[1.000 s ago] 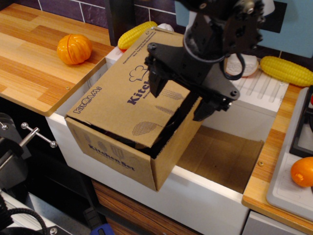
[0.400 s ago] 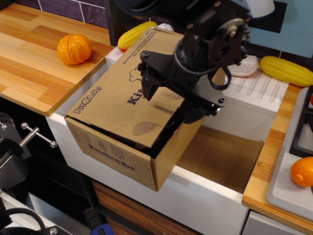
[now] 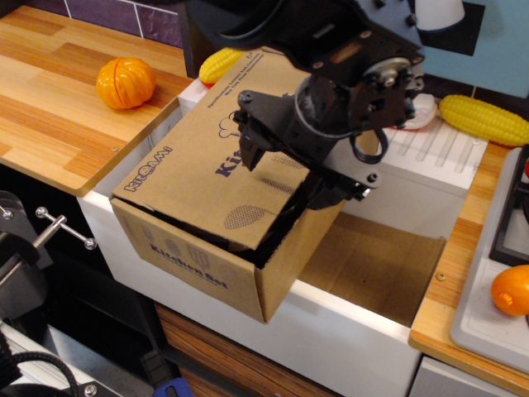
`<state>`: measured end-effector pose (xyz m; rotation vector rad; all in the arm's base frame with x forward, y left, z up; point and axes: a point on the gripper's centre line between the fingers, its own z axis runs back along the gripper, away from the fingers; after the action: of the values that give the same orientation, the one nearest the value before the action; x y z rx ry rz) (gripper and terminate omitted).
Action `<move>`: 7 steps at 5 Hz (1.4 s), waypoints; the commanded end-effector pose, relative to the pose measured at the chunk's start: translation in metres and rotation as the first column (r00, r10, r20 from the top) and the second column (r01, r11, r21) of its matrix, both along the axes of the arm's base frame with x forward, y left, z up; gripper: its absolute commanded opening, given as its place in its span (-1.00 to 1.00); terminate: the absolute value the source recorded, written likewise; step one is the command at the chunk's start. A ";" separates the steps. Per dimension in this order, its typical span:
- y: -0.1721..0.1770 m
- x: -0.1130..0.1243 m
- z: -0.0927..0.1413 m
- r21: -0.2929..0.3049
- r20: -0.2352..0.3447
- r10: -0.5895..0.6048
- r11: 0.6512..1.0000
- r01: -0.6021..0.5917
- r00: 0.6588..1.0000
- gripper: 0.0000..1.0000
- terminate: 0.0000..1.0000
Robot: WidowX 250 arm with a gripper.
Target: Open brown1fbox flap
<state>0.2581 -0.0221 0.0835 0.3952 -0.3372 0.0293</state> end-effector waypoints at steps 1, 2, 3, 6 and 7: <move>0.012 0.001 0.010 0.050 0.012 -0.001 0.999 0.000 1.000 1.00 -1.00; 0.023 0.007 0.017 0.056 -0.004 -0.024 0.998 0.024 1.000 1.00 -1.00; 0.026 0.010 0.030 0.098 -0.024 -0.025 0.995 0.027 0.999 1.00 -1.00; 0.063 0.009 0.084 0.260 -0.136 -0.052 0.962 0.086 0.989 1.00 -1.00; 0.090 0.005 0.100 0.349 -0.116 -0.077 0.930 0.113 0.990 1.00 -1.00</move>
<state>0.2620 0.0736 0.1765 0.7263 -0.2490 -0.1767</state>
